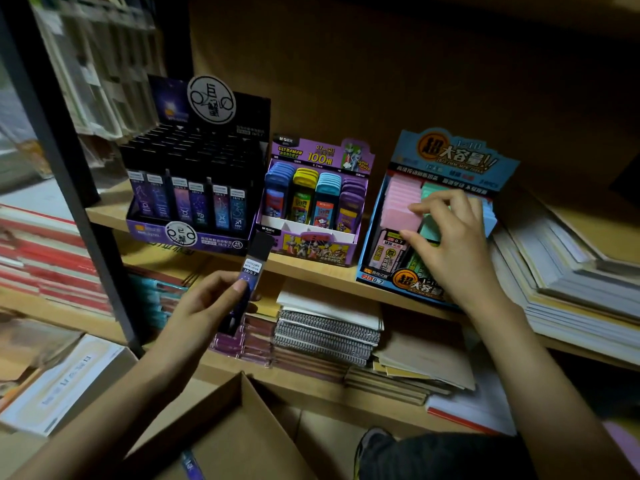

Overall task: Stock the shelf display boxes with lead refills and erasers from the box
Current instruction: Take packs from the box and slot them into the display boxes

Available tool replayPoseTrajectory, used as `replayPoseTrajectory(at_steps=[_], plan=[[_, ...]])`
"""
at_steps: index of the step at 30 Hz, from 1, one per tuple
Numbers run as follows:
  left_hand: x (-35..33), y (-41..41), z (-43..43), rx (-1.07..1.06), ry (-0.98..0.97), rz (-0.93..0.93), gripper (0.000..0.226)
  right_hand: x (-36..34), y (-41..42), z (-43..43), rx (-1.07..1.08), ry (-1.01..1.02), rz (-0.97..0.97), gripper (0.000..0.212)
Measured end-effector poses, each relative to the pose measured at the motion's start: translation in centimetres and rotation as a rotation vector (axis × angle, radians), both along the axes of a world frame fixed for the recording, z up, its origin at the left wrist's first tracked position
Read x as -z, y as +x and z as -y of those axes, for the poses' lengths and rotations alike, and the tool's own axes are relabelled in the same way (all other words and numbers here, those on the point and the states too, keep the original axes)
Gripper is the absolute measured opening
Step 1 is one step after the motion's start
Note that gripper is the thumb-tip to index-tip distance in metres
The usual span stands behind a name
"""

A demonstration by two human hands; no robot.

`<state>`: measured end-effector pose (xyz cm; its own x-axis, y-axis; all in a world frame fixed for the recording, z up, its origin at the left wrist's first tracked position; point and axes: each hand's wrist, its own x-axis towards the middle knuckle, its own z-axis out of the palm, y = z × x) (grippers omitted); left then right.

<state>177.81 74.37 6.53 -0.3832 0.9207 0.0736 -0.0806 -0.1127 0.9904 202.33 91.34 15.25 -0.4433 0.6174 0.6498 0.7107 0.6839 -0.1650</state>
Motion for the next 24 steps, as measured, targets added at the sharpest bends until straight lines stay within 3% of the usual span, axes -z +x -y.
replayPoseTrajectory(at_steps=[4, 9, 12, 19, 24], plan=[[-0.7, -0.3, 0.2, -0.008, 0.028, -0.013, 0.025, -0.8, -2.1, 2.0, -0.078, 0.015, -0.06, 0.034], [-1.7, -2.2, 0.9, -0.016, 0.048, -0.056, 0.023, -1.0, -9.7, 6.4, -0.466, -0.728, -0.278, 0.018], [-2.3, -3.5, 1.4, -0.046, 0.065, -0.082, 0.023, -0.4, -14.2, 8.1, -0.586, -0.92, -0.385, 0.013], [-3.2, -8.0, 2.3, -0.094, 0.124, -0.14, 0.027, -0.4, -20.7, 8.1, -0.663, -0.871, -0.519, 0.01], [-1.5, -12.8, 1.1, -0.41, 0.026, -0.422, 0.051, -2.2, -24.9, 6.6, -0.622, -0.606, -0.575, 0.016]])
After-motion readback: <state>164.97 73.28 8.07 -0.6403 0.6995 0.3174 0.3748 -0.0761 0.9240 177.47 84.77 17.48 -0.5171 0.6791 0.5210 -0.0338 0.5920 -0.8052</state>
